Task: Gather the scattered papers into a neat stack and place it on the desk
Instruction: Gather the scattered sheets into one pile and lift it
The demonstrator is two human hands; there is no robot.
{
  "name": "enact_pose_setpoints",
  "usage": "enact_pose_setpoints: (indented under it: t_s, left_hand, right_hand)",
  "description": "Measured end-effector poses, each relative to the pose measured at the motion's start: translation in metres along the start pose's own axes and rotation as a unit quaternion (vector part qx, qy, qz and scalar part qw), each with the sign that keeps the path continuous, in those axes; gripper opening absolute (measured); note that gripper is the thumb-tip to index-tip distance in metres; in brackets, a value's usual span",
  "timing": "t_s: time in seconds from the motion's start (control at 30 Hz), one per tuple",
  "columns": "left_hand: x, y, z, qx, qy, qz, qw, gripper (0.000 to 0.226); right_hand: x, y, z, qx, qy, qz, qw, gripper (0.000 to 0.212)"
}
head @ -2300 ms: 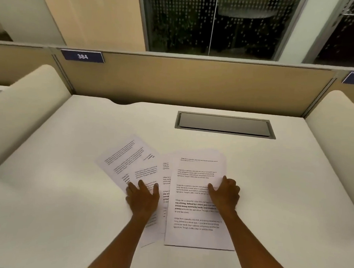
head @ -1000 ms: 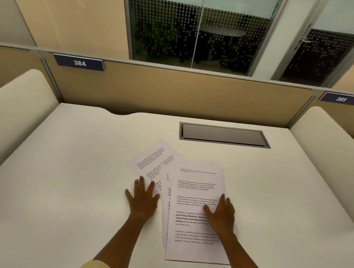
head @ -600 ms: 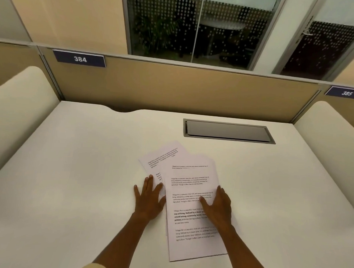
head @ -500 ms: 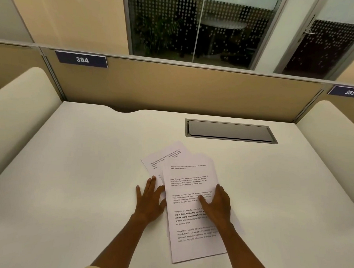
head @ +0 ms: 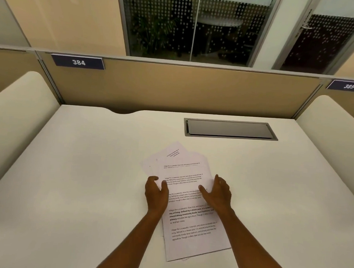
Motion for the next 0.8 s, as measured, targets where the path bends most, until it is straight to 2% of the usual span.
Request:
enact_pose_setpoints:
  t_s: [0.07,0.2,0.53,0.6,0.7,0.8]
  left_hand:
    - [-0.011,0.005,0.002,0.001,-0.057,0.042,0.997,0.031]
    - [-0.023,0.010,0.003,0.001,-0.117,0.073,0.991,0.042]
    - [-0.018,0.012,-0.010,0.035,-0.185,0.134,0.973,0.053]
    - [-0.015,0.014,-0.005,0.035,-0.184,0.134,0.973,0.060]
    - [-0.007,0.014,0.002,0.010,-0.190,0.129,0.973,0.086]
    - [0.001,0.014,0.010,-0.008,-0.182,0.142,0.973,0.093]
  right_hand:
    - [0.000,-0.002,-0.005,0.017,-0.013,0.006,1.000,0.096]
    - [0.002,-0.009,-0.012,0.031,-0.023,0.025,0.999,0.099]
    - [0.000,-0.020,-0.026,0.075,-0.002,0.009,0.997,0.110]
    - [-0.003,-0.018,-0.022,0.081,0.003,0.003,0.997,0.107]
    - [-0.008,-0.013,-0.015,0.075,0.006,0.019,0.997,0.094]
    - [-0.015,-0.010,-0.007,0.066,0.023,0.009,0.998,0.083]
Point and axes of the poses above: each hand's wrist, its own z-axis away from the middle knuckle, its own y-axis out of the palm, x = y × z, the point moved 2 cm from there along -z, towards the middle knuckle, and after that the axes turned 1 degree about -z, right-handed, at the moved point
